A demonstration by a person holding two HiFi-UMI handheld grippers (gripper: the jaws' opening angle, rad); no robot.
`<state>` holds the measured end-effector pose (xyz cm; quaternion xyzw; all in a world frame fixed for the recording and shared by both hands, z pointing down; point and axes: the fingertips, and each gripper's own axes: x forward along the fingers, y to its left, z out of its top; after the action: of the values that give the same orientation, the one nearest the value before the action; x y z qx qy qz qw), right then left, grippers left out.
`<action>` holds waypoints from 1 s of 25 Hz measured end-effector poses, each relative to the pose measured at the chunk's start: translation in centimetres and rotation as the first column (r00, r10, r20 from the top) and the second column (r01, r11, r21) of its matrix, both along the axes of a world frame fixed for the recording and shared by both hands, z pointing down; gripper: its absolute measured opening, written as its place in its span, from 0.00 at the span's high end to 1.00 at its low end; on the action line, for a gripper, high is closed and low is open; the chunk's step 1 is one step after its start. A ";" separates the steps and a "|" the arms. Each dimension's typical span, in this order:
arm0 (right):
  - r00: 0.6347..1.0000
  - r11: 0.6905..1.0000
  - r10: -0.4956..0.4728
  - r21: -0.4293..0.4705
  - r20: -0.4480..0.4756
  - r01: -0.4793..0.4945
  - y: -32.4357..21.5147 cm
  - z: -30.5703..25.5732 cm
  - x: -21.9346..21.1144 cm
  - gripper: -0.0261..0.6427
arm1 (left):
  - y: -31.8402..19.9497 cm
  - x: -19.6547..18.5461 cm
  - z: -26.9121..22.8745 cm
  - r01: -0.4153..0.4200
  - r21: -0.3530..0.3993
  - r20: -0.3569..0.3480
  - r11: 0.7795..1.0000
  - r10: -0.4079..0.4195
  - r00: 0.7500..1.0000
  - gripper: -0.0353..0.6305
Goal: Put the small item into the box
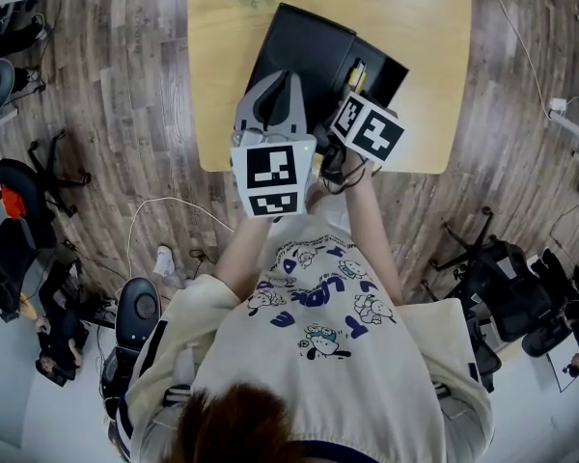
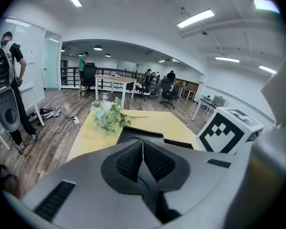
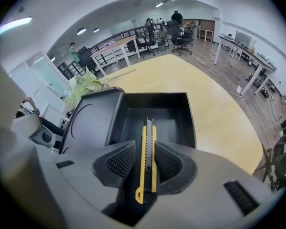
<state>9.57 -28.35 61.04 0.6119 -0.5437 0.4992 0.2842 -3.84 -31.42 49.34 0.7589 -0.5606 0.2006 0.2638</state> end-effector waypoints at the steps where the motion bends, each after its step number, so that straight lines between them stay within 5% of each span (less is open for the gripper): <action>1: 1.000 1.000 0.000 0.022 0.002 0.000 -0.2 -0.6 0.0 0.75 | 0.0 0.0 -0.3 -0.001 0.009 -0.002 1.000 0.001 1.000 0.92; 6: 0.999 0.979 -0.019 0.201 -0.050 0.028 -1.5 -5.7 1.1 0.85 | 0.1 0.8 -2.7 -0.007 0.063 -0.006 0.998 0.008 1.000 0.92; 13: 0.995 0.884 -0.065 0.458 -0.069 0.090 -2.5 -13.9 1.4 0.89 | 0.4 1.9 -7.5 -0.012 0.178 -0.005 0.984 0.013 1.000 0.92; 25: 0.988 0.725 -0.118 0.672 -0.098 0.153 -1.9 -22.9 0.8 0.90 | 1.1 2.7 -14.6 -0.006 0.351 0.001 0.936 0.006 1.000 0.92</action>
<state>10.35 -30.29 38.18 0.6438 -0.7241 0.2301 0.0911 -1.16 -30.29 34.78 0.7954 -0.5851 0.0983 0.1235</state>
